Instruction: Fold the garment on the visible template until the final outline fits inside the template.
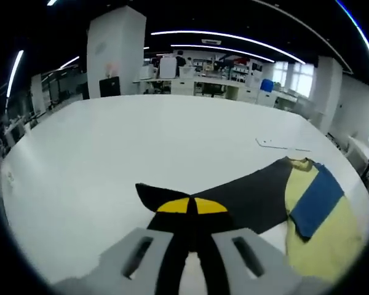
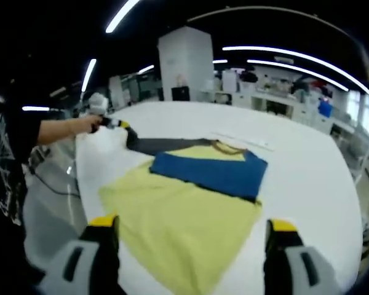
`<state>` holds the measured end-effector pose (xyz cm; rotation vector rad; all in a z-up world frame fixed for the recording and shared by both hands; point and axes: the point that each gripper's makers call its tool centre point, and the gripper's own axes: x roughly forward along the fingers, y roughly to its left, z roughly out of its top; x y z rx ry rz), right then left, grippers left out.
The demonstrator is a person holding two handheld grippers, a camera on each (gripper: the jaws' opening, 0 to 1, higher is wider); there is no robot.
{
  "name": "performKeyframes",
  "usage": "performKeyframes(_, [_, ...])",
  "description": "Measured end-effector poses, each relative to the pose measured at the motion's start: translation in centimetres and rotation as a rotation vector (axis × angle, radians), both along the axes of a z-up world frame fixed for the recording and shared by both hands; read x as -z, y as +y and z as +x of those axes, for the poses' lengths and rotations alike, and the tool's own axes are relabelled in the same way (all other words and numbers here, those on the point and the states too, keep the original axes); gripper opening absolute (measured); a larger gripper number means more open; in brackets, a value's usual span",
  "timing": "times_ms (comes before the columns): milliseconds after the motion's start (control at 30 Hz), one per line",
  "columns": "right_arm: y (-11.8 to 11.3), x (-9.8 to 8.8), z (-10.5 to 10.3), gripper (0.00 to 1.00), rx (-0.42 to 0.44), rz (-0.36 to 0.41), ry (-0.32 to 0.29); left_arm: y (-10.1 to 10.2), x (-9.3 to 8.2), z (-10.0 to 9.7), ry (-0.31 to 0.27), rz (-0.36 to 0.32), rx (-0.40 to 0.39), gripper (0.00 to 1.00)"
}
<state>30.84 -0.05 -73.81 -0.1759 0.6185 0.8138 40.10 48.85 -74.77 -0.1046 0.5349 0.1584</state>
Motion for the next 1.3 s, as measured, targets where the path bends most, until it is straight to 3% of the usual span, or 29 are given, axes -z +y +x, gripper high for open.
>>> performKeyframes(267, [0.0, 0.0, -0.1, 0.99, -0.001, 0.001, 0.001, -4.8, -1.6, 1.5, -0.020, 0.011, 0.083, 0.00])
performKeyframes(400, [-0.1, 0.0, -0.1, 0.99, 0.002, 0.002, 0.000, -4.9, -2.1, 2.6, -0.036, 0.001, 0.122, 0.00])
performKeyframes(533, [-0.1, 0.1, -0.2, 0.99, 0.005, 0.004, 0.001, -8.3, -3.5, 3.7, -0.063, -0.003, 0.162, 0.00])
performKeyframes(800, [-0.4, 0.3, -0.3, 0.99, 0.011, 0.000, 0.004, -11.0, -4.0, 6.5, -0.089, -0.021, 0.234, 0.00])
performKeyframes(1300, [-0.3, 1.0, -0.9, 0.99, 0.009, 0.001, 0.020, -17.2, -5.1, 9.2, -0.112, -0.048, 0.331, 0.00])
